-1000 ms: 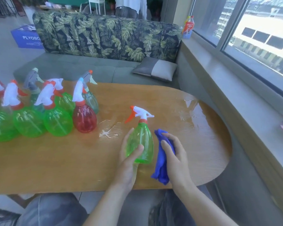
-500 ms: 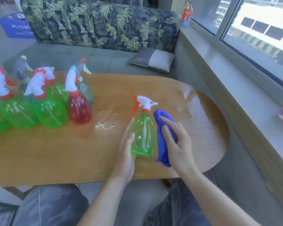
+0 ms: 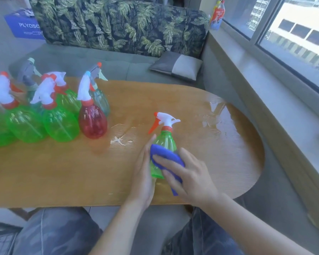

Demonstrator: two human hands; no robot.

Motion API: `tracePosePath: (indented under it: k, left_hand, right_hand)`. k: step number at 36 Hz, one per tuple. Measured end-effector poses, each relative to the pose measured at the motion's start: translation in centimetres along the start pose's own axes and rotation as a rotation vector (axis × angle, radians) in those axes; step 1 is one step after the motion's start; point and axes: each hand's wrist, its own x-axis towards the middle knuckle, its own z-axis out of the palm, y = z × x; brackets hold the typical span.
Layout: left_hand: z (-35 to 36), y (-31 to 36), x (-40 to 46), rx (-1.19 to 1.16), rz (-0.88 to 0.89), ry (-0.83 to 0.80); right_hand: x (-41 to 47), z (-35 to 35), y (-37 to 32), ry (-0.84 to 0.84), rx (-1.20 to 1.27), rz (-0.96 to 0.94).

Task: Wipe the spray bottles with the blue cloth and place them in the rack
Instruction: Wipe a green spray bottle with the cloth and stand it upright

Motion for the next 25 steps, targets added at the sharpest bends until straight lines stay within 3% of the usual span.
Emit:
tracePosePath:
  k: [6, 8, 14, 17, 21, 25]
  left_hand:
    - [0.3, -0.1, -0.1, 0.008, 0.015, -0.054]
    - [0.3, -0.1, -0.2, -0.008, 0.013, -0.052]
    - [0.3, -0.1, -0.1, -0.027, 0.011, -0.063]
    - [0.1, -0.4, 0.0, 0.006, 0.039, -0.072]
    - [0.0, -0.3, 0.1, 0.022, 0.039, -0.077]
    - [0.0, -0.1, 0.1, -0.007, -0.004, -0.027]
  right_hand:
    - [-0.1, -1.9, 1.0, -0.067, -0.190, -0.342]
    - [0.6, -2.4, 1.3, -0.037, -0.191, -0.344]
    - [4.0, -2.0, 1.7, 0.071, 0.035, 0.327]
    - [3.7, -0.5, 1.3, 0.028, 0.013, 0.424]
    - [2.0, -0.1, 0.2, 0.053, -0.001, 0.276]
    - [0.2, -0.4, -0.2, -0.001, -0.075, -0.068]
